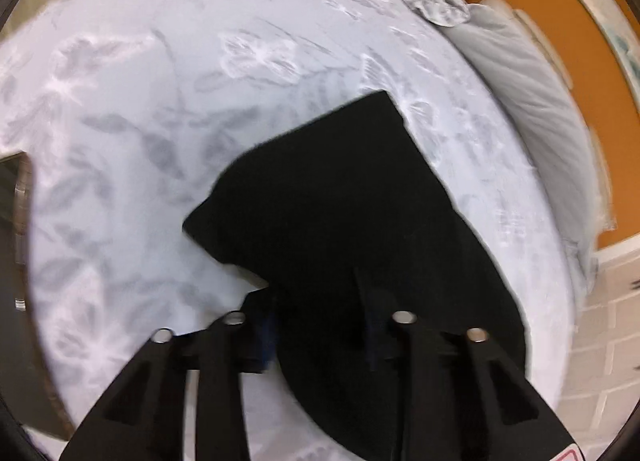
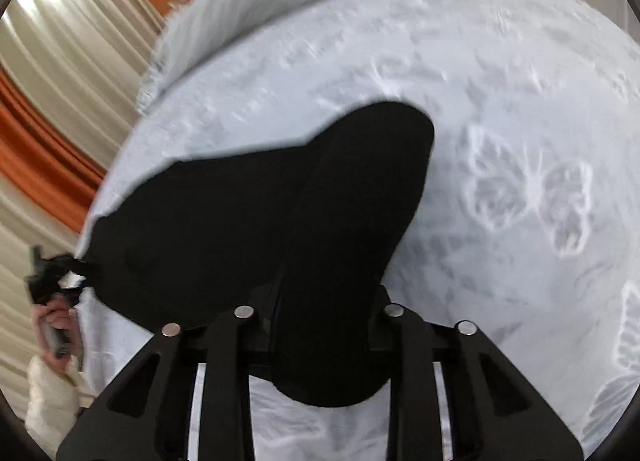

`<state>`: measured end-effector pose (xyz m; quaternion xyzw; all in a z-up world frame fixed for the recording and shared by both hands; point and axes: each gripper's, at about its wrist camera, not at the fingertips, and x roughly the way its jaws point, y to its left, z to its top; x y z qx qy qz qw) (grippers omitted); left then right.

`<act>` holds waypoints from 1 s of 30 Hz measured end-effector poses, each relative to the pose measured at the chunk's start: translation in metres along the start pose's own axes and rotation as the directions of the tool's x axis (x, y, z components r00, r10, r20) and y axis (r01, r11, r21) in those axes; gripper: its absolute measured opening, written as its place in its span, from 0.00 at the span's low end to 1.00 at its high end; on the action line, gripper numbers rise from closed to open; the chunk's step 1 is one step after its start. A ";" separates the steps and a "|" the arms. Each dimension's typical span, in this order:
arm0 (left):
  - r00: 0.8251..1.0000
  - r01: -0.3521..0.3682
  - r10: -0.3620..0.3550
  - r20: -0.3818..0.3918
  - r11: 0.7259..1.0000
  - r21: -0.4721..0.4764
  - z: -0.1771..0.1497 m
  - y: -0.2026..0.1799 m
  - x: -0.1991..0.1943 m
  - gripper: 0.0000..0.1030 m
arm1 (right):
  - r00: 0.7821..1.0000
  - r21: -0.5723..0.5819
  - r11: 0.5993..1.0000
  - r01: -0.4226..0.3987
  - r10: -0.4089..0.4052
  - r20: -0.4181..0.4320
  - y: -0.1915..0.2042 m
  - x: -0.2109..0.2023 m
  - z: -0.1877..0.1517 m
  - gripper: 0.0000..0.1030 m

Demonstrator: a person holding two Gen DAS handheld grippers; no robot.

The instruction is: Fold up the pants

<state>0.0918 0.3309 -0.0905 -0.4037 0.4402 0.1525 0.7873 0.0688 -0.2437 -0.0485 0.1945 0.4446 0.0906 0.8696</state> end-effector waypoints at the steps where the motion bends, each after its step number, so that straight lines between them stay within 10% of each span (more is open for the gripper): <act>1: 1.000 0.021 -0.021 -0.003 1.000 -0.015 0.000 0.001 -0.003 0.21 | 0.999 -0.016 1.000 -0.018 0.019 0.031 0.000 -0.020 0.004 0.20; 6: 0.993 0.114 -0.112 -0.037 0.991 0.067 -0.017 -0.016 -0.026 0.20 | 0.996 0.042 0.999 0.035 -0.038 0.081 -0.054 -0.078 0.003 0.17; 10: 0.970 0.107 -0.086 -0.228 0.991 0.083 -0.057 -0.019 0.007 0.29 | 0.985 0.185 0.970 0.157 -0.139 -0.106 -0.120 -0.054 -0.019 0.21; 12: 0.986 0.072 -0.053 -0.158 0.991 0.115 -0.065 -0.026 0.003 0.34 | 0.978 0.218 0.958 0.184 -0.155 -0.140 -0.129 -0.046 -0.026 0.30; 17: 0.983 0.119 -0.107 -0.147 0.990 0.077 -0.066 -0.031 -0.001 0.71 | 0.930 -0.007 0.940 0.341 -0.336 0.149 -0.064 -0.095 -0.015 0.38; 20: 0.981 0.128 -0.122 -0.152 0.991 0.030 -0.065 -0.030 0.002 0.71 | 0.885 -0.220 0.881 0.419 -0.343 0.315 0.001 -0.099 -0.020 0.72; 22: 0.982 0.122 -0.117 -0.150 0.992 0.029 -0.066 -0.033 0.002 0.71 | 0.876 -0.371 0.812 0.450 -0.322 0.359 0.036 -0.093 -0.033 0.72; 26: 0.986 0.092 -0.082 -0.145 0.994 0.064 -0.068 -0.037 0.002 0.72 | 0.968 -0.520 0.817 0.251 -0.204 0.146 0.075 -0.029 -0.050 0.71; 30: 0.988 0.066 -0.050 -0.145 0.992 0.104 -0.065 -0.046 0.009 0.77 | 0.971 -0.554 0.807 0.205 -0.237 0.015 0.080 0.028 -0.060 0.66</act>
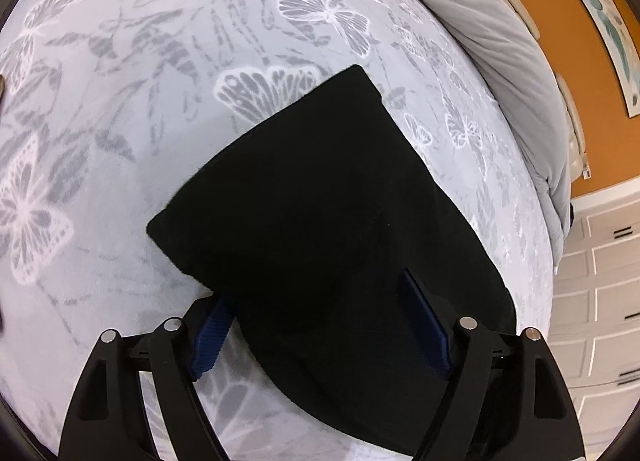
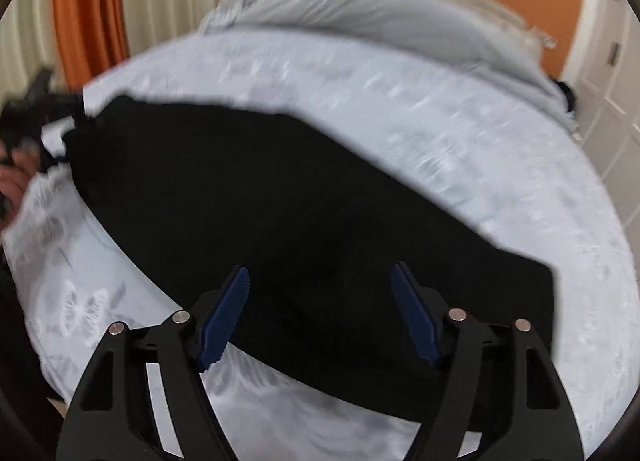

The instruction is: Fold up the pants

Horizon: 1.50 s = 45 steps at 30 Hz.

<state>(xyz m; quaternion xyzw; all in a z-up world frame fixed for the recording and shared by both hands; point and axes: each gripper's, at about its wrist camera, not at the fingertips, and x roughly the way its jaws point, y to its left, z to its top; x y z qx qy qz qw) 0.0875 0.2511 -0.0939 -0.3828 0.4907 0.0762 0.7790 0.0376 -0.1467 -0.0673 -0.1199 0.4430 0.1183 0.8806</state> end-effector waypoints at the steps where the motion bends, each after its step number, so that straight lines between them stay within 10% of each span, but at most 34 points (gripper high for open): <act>1: 1.000 0.000 0.000 -0.002 1.000 0.001 0.000 0.000 0.000 0.77 | 0.999 0.003 1.000 -0.014 0.014 -0.032 0.001 0.017 0.001 0.62; 4: 1.000 0.007 -0.007 -0.010 1.000 -0.004 0.005 0.000 0.003 0.78 | 0.999 0.023 0.999 0.045 -0.044 -0.010 -0.006 0.018 0.002 0.22; 9: 0.999 0.031 -0.031 -0.015 0.999 -0.020 0.006 0.004 0.002 0.76 | 0.986 0.138 0.983 -0.121 0.104 0.127 -0.006 -0.017 0.037 0.17; 13: 1.000 0.011 -0.011 -0.004 1.000 -0.019 0.003 0.000 0.002 0.76 | 0.992 0.081 0.990 -0.120 0.123 -0.040 0.024 0.042 0.026 0.25; 19: 1.000 0.027 -0.027 -0.004 0.998 -0.050 0.005 0.004 0.001 0.73 | 0.984 0.092 0.990 -0.103 0.088 0.153 0.008 -0.024 0.042 0.71; 21: 1.000 0.017 -0.017 0.001 0.998 -0.056 0.005 0.006 -0.001 0.49 | 0.980 0.144 0.988 -0.061 0.032 0.198 -0.014 -0.041 0.040 0.81; 23: 1.000 0.017 -0.016 0.007 0.998 -0.059 0.005 0.005 -0.004 0.26 | 0.980 0.247 0.969 -0.022 -0.028 0.195 -0.050 -0.052 0.034 0.82; 29: 0.995 0.058 -0.059 0.076 0.998 0.009 -0.003 -0.022 -0.024 0.20 | 0.991 0.517 0.855 -0.033 -0.041 0.130 -0.125 -0.057 0.011 0.82; 34: 0.985 0.071 -0.089 0.148 0.990 0.122 -0.022 -0.066 -0.041 0.17 | 0.988 0.535 0.845 0.005 -0.088 0.129 -0.138 -0.073 -0.004 0.82; 40: 0.954 0.073 -0.201 0.224 0.877 0.475 -0.100 -0.174 -0.082 0.17 | 0.981 0.577 0.816 0.014 -0.123 0.150 -0.170 -0.087 -0.009 0.82; 45: 0.980 0.118 -0.194 0.050 0.758 0.642 -0.187 -0.244 -0.041 0.32 | 0.983 0.571 0.821 0.016 -0.119 0.143 -0.183 -0.089 -0.010 0.82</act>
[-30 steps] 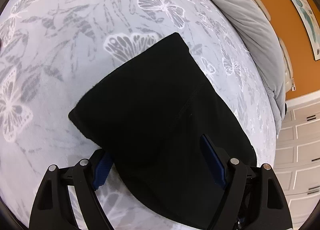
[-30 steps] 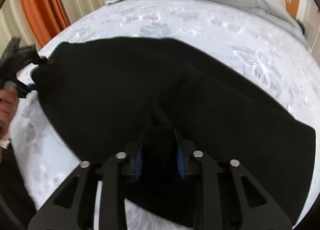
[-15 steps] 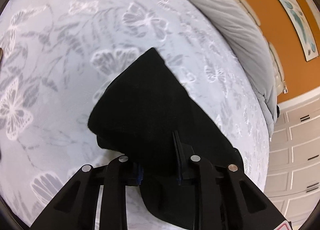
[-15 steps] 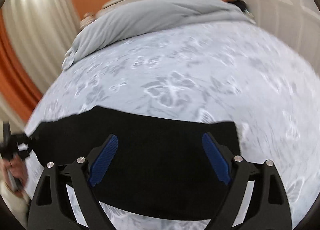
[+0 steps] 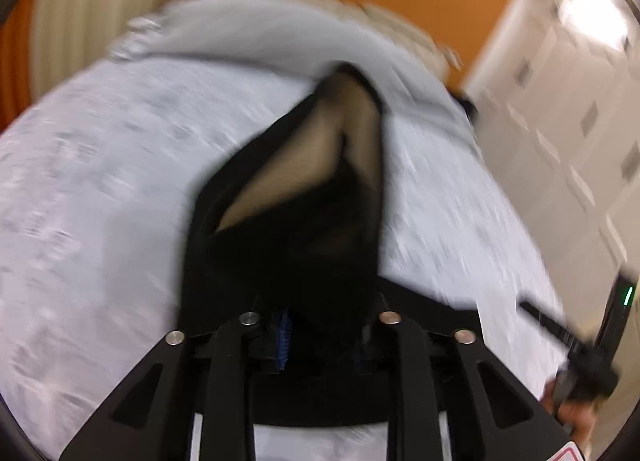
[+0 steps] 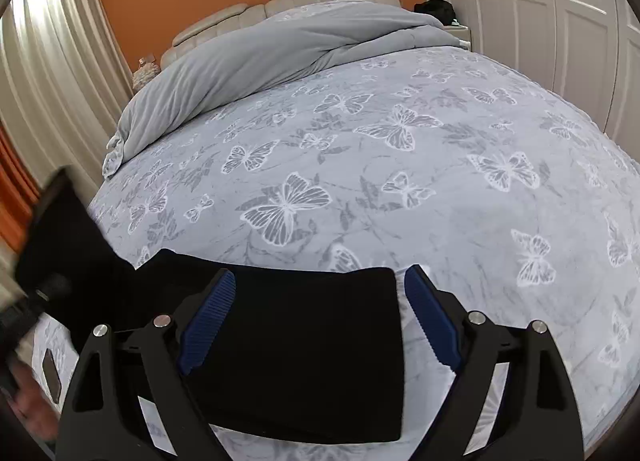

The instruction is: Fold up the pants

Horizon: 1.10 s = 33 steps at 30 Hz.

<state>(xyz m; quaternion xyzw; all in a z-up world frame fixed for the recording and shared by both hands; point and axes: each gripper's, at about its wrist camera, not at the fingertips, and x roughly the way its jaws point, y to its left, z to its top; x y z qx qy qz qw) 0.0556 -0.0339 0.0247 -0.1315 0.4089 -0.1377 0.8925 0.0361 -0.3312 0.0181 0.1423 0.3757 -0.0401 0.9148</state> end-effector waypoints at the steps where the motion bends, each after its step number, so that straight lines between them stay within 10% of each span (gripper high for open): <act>1: 0.999 0.005 -0.004 -0.053 1.000 0.029 -0.012 -0.013 0.019 0.40 | 1.000 0.003 1.000 0.006 -0.006 -0.009 -0.003 0.003 0.001 0.82; 5: 0.979 0.047 -0.016 -0.205 0.988 0.145 -0.051 -0.037 0.052 0.52 | 0.997 0.043 0.998 -0.045 0.048 -0.062 -0.007 0.014 -0.003 0.82; 8: 0.987 0.084 -0.061 -0.146 0.984 0.160 -0.049 -0.030 0.024 0.83 | 0.978 0.034 0.985 -0.168 0.171 -0.120 0.005 0.021 -0.009 0.82; 12: 0.996 0.084 -0.085 0.001 0.990 0.118 -0.033 0.006 -0.024 0.84 | 0.922 0.057 0.950 -0.306 0.311 -0.231 0.033 0.047 -0.023 0.82; 18: 0.992 -0.101 0.103 0.067 0.994 -0.032 -0.015 0.072 -0.025 0.84 | 0.852 0.054 0.941 -0.334 0.325 -0.410 0.087 0.103 -0.055 0.82; 20: 0.990 -0.125 0.127 0.066 0.991 -0.038 -0.012 0.080 -0.021 0.84 | 0.869 0.020 0.954 -0.299 0.280 -0.408 0.100 0.112 -0.063 0.80; 23: 0.980 -0.178 0.180 0.090 0.983 -0.035 -0.013 0.087 -0.025 0.84 | 0.907 -0.075 0.953 -0.293 0.252 -0.337 0.122 0.101 -0.061 0.15; 29: 0.980 -0.160 0.167 0.111 0.985 -0.069 -0.016 0.103 -0.042 0.84 | 0.923 -0.146 0.914 -0.379 0.363 -0.126 0.121 0.013 -0.018 0.15; 33: 0.987 -0.130 0.136 0.090 0.989 -0.070 -0.018 0.096 -0.039 0.84 | 0.970 -0.167 0.956 -0.242 0.239 -0.037 0.063 -0.022 -0.010 0.15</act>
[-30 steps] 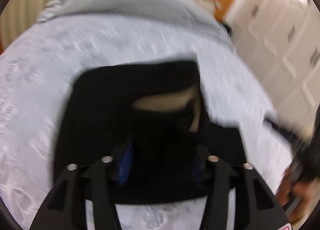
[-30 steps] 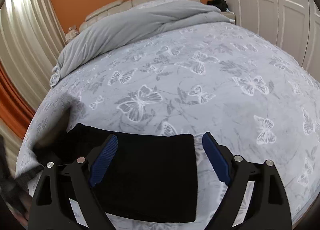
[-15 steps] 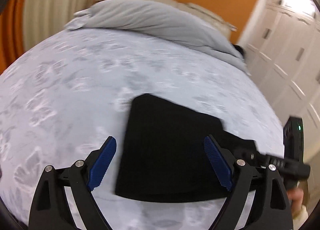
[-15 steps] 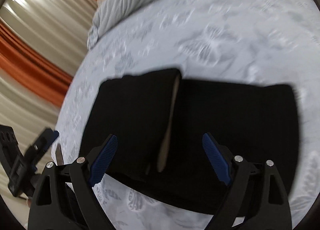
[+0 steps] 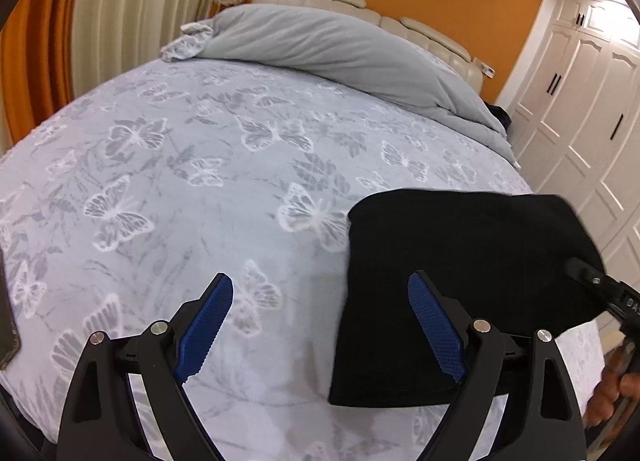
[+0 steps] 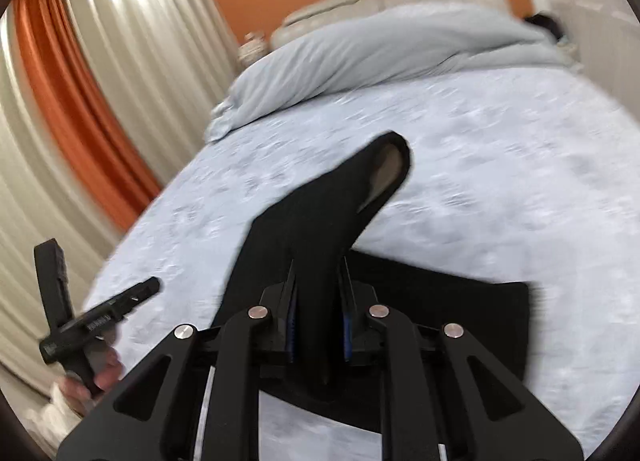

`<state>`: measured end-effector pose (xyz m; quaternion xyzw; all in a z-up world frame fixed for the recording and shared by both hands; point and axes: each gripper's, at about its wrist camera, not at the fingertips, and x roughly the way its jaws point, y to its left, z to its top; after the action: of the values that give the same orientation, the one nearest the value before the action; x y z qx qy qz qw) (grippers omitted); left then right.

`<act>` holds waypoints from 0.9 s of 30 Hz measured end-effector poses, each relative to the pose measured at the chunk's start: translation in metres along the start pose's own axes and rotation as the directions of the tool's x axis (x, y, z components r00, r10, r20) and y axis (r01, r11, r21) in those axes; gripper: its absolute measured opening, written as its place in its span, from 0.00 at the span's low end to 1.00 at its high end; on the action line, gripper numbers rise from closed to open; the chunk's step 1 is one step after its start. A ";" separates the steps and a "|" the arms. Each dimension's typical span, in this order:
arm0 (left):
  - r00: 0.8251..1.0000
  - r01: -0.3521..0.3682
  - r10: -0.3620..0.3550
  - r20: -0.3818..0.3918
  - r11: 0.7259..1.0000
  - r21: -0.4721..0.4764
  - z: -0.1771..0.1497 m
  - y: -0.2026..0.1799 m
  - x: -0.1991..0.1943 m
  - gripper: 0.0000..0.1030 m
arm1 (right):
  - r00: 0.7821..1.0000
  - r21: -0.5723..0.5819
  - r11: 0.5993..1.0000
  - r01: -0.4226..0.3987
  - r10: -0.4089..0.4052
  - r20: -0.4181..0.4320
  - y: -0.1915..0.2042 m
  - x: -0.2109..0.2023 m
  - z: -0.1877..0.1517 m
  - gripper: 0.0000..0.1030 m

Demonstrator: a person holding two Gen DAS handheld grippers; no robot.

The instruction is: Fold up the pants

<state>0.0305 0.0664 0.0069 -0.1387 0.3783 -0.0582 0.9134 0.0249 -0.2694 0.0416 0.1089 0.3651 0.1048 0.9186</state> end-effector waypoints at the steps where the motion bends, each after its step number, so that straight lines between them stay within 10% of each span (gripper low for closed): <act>1: 1.000 0.006 -0.006 -0.011 1.000 -0.001 -0.001 -0.003 0.003 0.84 | 0.999 0.016 0.999 0.045 -0.045 -0.022 -0.015 0.000 -0.005 0.15; 6: 0.992 0.053 -0.051 -0.117 0.999 0.014 -0.014 -0.025 0.034 0.84 | 0.936 0.129 0.966 0.223 -0.175 -0.305 -0.095 0.044 -0.057 0.30; 10: 0.965 0.117 -0.113 -0.235 0.993 0.006 -0.026 -0.044 0.069 0.84 | 0.959 0.144 0.965 0.217 -0.184 -0.213 -0.097 0.016 -0.051 0.44; 13: 0.954 0.135 -0.141 -0.266 0.990 -0.044 -0.030 -0.048 0.089 0.84 | 0.969 0.162 0.961 0.225 -0.203 -0.142 -0.101 -0.002 -0.044 0.82; 19: 0.904 0.204 -0.258 -0.341 0.961 -0.187 -0.045 -0.040 0.132 0.82 | 0.944 0.263 0.947 0.187 -0.099 -0.314 -0.125 0.065 -0.047 0.77; 21: 0.882 0.281 -0.333 -0.334 0.939 -0.196 -0.042 -0.043 0.130 0.39 | 0.956 0.302 0.944 0.134 -0.043 -0.290 -0.122 0.076 -0.052 0.46; 27: 0.885 0.338 -0.372 -0.279 0.927 -0.162 -0.022 -0.040 0.073 0.20 | 0.991 0.155 0.988 0.013 0.009 -0.137 -0.059 0.027 -0.024 0.30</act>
<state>0.0665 0.0087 -0.0455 -0.2443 0.4853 -0.2247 0.8089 0.0337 -0.3151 -0.0088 0.1723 0.4345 0.0822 0.8802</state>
